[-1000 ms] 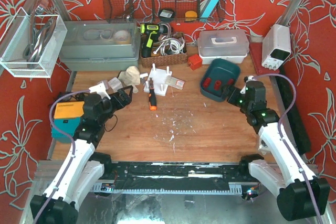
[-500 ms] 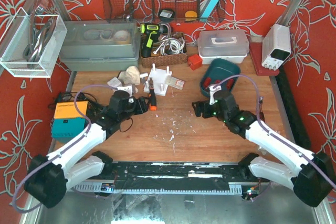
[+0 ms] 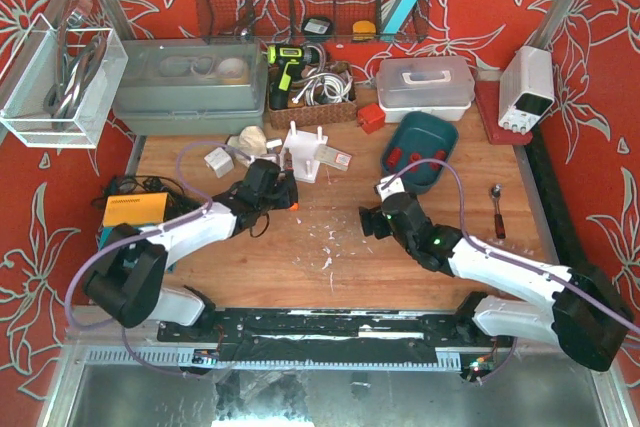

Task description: Install the large spring

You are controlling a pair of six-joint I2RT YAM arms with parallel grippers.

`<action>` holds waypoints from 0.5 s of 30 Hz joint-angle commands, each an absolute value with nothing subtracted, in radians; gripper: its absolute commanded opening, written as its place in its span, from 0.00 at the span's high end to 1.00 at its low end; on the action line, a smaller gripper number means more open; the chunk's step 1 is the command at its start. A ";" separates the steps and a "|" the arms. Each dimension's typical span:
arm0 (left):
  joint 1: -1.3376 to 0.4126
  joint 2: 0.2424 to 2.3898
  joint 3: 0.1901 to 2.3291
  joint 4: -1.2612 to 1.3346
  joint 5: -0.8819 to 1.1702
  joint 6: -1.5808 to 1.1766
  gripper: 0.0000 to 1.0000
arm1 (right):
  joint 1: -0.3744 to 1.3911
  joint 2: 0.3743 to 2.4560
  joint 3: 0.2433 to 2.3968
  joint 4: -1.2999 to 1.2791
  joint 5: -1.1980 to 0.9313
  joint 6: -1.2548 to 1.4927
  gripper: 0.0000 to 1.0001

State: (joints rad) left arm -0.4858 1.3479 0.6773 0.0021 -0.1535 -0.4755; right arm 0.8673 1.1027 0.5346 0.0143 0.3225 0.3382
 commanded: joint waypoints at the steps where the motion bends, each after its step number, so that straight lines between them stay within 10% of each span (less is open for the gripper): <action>1: -0.495 1.437 0.731 0.039 -0.202 -0.453 0.38 | 0.884 1.127 0.536 0.087 0.388 0.322 0.03; 15: -0.497 1.654 0.849 0.032 -0.189 -0.437 0.36 | 0.892 1.137 0.544 0.083 0.403 0.328 0.03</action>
State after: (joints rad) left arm -0.4915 1.6108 0.8143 0.0200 -0.1787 -0.4534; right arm 0.8818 1.1320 0.5350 0.0704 0.3737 0.3302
